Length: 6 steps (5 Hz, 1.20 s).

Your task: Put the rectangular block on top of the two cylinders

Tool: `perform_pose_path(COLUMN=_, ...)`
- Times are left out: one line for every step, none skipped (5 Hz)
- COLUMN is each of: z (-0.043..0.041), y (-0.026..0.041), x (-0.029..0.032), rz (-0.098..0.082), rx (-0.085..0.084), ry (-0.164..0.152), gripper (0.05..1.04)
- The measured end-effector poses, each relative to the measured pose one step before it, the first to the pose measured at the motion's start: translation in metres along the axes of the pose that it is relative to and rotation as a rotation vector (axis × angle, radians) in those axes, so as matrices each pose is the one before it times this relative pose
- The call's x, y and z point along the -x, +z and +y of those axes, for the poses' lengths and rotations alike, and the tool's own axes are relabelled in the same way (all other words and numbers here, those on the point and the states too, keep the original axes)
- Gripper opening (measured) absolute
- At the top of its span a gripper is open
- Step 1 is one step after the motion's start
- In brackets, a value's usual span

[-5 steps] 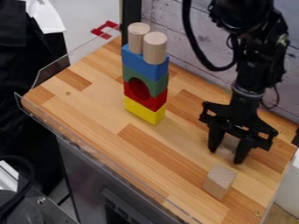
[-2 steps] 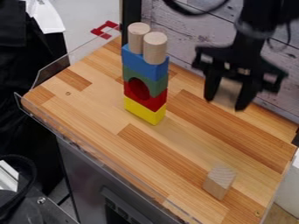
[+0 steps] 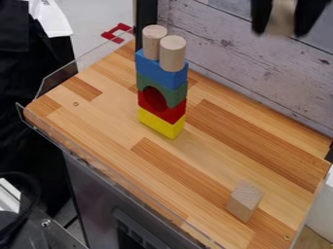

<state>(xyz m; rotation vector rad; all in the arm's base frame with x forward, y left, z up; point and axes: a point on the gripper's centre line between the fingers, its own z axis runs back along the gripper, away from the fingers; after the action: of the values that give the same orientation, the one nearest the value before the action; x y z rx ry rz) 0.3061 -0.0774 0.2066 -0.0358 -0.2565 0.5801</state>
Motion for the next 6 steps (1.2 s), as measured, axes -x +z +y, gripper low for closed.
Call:
perform_pose_path(z=0.00342, y=0.01958, x=-0.01480, rz=-0.0053, rx=0.0277, ry=0.1228, gripper=0.540)
perform_pose_path(z=0.01190, y=0.01118, x=-0.00799, rz=0.0314, rx=0.0435, ry=0.2544, gripper=0.540)
perform_pose_path(z=0.02448, y=-0.00078, x=0.00185, rz=0.0224, rx=-0.0216, ry=0.2314, gripper=0.540)
perform_pose_path(z=0.01367, y=-0.00856, x=-0.00347, rz=0.0478, rx=-0.0485, ry=0.0998, gripper=0.540)
perform_pose_path(z=0.01126, y=-0.01058, x=-0.00160, rz=0.0044, rx=-0.0091, ry=0.0573, gripper=0.540)
perform_pose_path(z=0.00630, y=-0.01150, x=-0.00366, rz=0.0274, rx=-0.0190, ry=0.0447, gripper=0.540)
